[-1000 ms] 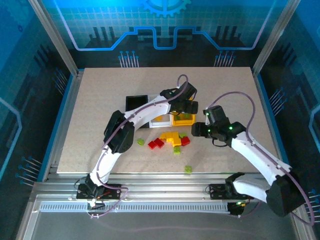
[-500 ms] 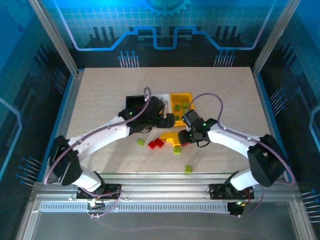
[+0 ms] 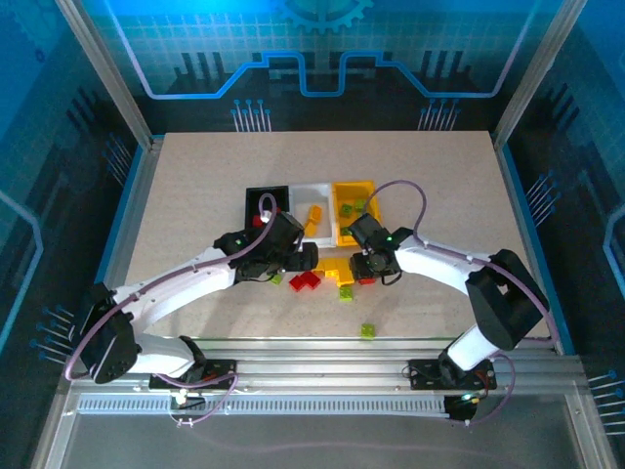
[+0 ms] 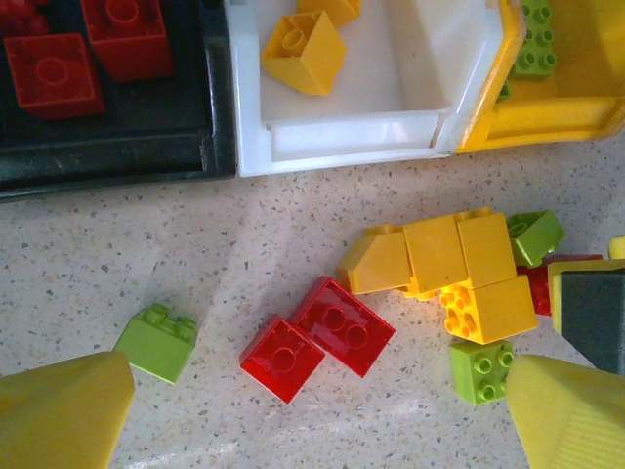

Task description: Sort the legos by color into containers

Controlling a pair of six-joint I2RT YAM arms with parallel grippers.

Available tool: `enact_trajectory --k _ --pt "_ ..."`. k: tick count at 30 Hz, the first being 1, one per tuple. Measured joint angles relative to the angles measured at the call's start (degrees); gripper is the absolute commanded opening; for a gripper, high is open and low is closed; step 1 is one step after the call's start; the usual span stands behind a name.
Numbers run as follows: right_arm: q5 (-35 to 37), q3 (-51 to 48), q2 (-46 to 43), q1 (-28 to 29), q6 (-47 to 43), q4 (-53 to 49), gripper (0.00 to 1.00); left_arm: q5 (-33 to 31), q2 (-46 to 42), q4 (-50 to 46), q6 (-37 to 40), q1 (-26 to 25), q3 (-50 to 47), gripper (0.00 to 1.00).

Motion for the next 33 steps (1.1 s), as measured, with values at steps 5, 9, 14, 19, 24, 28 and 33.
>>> enact_trajectory --k 5,9,14,19,24,28,33 --pt "0.3 -2.6 -3.5 -1.2 0.1 -0.4 0.71 -1.2 -1.9 -0.2 0.0 0.1 0.0 0.99" --pt "-1.1 -2.7 -3.5 -1.1 -0.4 -0.1 0.72 -1.7 -2.8 -0.6 0.0 0.7 0.0 0.99" --pt "-1.3 -2.7 -0.6 -1.0 -0.1 0.1 0.66 -1.9 -3.8 -1.4 0.0 1.6 0.0 0.99" --pt "-1.2 -2.7 0.6 -1.1 -0.2 0.3 0.51 -2.6 -5.2 -1.9 0.0 2.3 -0.8 0.99" --pt "-1.4 -2.7 0.3 -1.1 -0.8 0.9 0.38 -3.4 -7.4 -3.0 0.0 3.3 -2.7 0.99" --pt "-1.1 -1.3 -2.1 -0.2 -1.9 -0.8 0.35 -4.5 -9.2 -4.4 -0.3 4.2 -4.4 0.99" --pt "-1.7 8.0 -3.8 4.2 -3.3 -2.8 0.34 -5.9 -12.9 -6.1 -1.8 5.9 -8.3 0.99"
